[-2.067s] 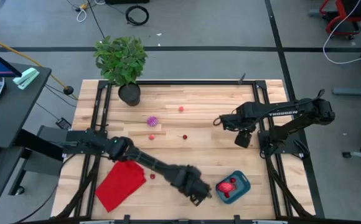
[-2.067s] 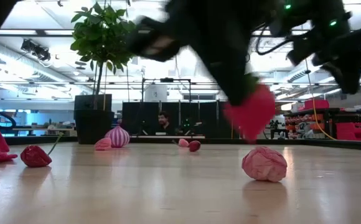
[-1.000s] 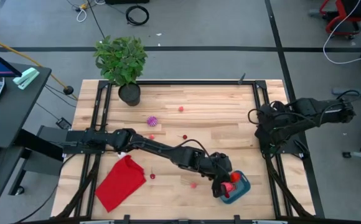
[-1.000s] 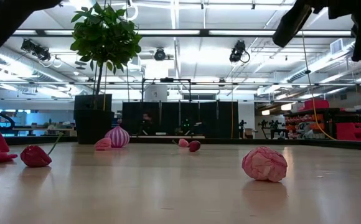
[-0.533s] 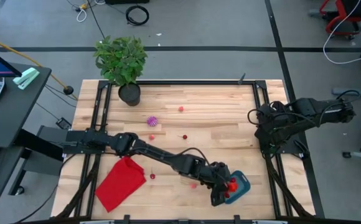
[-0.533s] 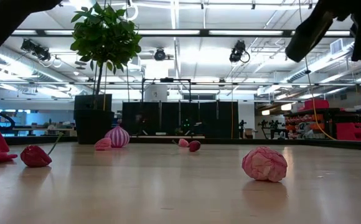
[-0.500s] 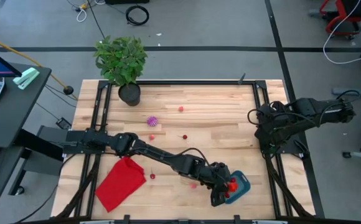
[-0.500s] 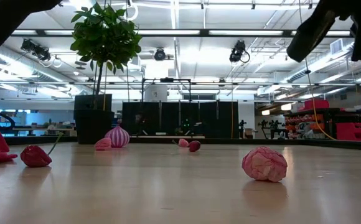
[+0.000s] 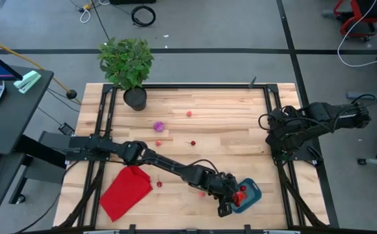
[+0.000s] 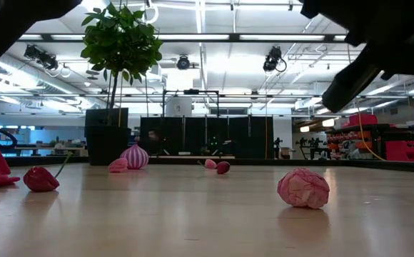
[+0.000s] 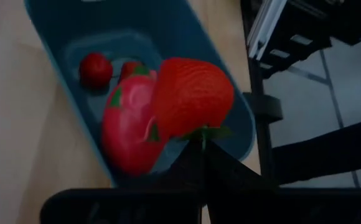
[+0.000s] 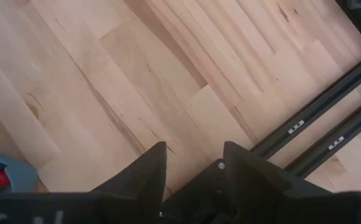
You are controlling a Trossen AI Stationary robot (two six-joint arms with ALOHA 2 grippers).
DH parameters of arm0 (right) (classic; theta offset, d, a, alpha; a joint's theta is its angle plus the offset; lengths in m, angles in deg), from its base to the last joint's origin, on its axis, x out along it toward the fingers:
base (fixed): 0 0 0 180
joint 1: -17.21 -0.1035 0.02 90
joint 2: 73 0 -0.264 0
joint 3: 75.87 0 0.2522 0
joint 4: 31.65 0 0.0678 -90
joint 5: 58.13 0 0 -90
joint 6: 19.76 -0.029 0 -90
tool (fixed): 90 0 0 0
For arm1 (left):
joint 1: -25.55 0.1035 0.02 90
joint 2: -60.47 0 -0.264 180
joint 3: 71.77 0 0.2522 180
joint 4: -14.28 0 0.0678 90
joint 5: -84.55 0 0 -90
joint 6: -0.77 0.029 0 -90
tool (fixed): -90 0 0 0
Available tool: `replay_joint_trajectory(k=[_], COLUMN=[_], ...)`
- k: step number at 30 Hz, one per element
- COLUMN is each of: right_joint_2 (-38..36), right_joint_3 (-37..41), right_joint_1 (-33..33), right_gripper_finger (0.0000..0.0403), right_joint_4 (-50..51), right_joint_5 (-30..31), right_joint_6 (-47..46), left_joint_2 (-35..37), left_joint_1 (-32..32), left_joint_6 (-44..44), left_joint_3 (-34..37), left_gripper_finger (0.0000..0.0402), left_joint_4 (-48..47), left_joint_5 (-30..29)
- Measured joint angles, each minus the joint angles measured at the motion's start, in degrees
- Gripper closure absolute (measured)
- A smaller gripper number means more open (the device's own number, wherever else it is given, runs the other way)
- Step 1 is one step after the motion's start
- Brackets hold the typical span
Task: Pick and placing Produce into tupperware
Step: Put the strawberry into the bin, then put the onion into the bin
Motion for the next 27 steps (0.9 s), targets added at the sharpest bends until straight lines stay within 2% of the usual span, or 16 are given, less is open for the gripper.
replay_joint_trajectory(k=[4,18,27], right_joint_2=[0.0,0.02,0.0], right_joint_3=[0.0,0.0,0.0], right_joint_1=[0.0,0.0,0.0], right_gripper_finger=[0.0235,0.0234,0.0234], right_joint_4=[0.0,-0.2,-1.59], right_joint_5=[-0.02,-0.02,-0.02], right_joint_6=[0.0,-0.04,-0.04], left_joint_2=[-0.2,0.12,5.41], left_joint_1=[0.11,1.12,5.65], left_joint_6=[0.77,1.63,-1.86], left_joint_3=[0.0,0.0,0.0], left_gripper_finger=[0.0392,0.0324,0.0311], left_joint_4=[-0.62,-1.15,-13.37], left_joint_5=[-0.03,0.38,5.91])
